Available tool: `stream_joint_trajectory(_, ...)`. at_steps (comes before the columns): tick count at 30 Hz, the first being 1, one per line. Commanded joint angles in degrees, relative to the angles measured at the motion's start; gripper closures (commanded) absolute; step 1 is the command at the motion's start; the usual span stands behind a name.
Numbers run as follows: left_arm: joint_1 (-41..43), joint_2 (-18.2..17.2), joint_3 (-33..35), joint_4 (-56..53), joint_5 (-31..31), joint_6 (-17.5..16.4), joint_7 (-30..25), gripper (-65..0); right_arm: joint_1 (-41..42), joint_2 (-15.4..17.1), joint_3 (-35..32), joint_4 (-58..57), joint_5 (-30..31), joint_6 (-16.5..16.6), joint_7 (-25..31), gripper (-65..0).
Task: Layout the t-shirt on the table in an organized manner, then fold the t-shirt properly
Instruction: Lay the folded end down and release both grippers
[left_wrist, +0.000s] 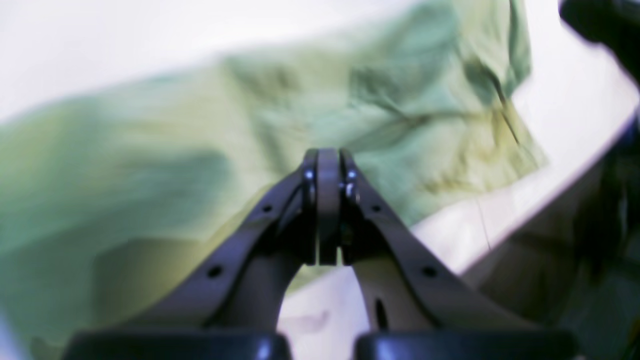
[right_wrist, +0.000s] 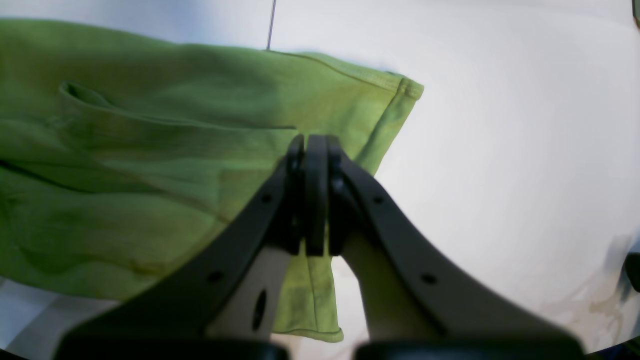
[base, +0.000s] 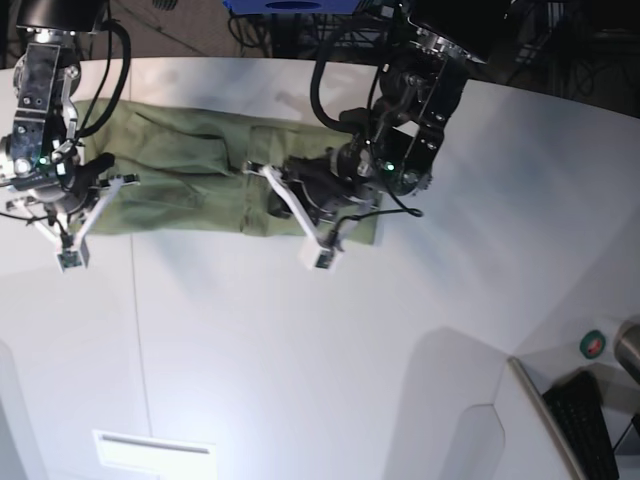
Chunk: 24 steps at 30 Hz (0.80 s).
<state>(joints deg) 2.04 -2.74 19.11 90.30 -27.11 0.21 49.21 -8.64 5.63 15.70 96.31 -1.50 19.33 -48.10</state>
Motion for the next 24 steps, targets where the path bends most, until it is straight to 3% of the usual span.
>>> stream_joint_trajectory(1, -0.9, 0.0, -2.1, 0.3, -0.1, 0.3, -1.0, 0.0, 0.5, 0.6, 0.3, 0.9, 0.1, 0.1, 0.8, 0.0)
stream_joint_trajectory(6, 0.8, -0.2, -9.4, -4.1, 0.0, 0.3, -1.0, 0.0, 0.5, 0.6, 0.3, 0.9, 0.1, 0.1, 0.8, 0.0)
stream_joint_trajectory(10, 0.8, -1.9, -8.3, -9.2, -0.2, 0.3, -1.2, 0.0, 0.5, 0.6, 0.1, 0.9, 0.2, 0.1, 0.8, 0.0)
stream_joint_trajectory(17, 6.4, -2.0, -13.0, 0.1, -0.2, 0.2, -1.2, 0.0, 0.6, 0.6, 0.3, 1.0, 0.1, 0.1, 0.8, 0.0)
stream_joint_trajectory(24, 5.1, -4.2, -14.0, -5.2, 0.0, 0.2, -1.4, 0.0, 2.4, 0.6, 0.6, -2.1, 0.4, 0.1, 0.8, 0.0)
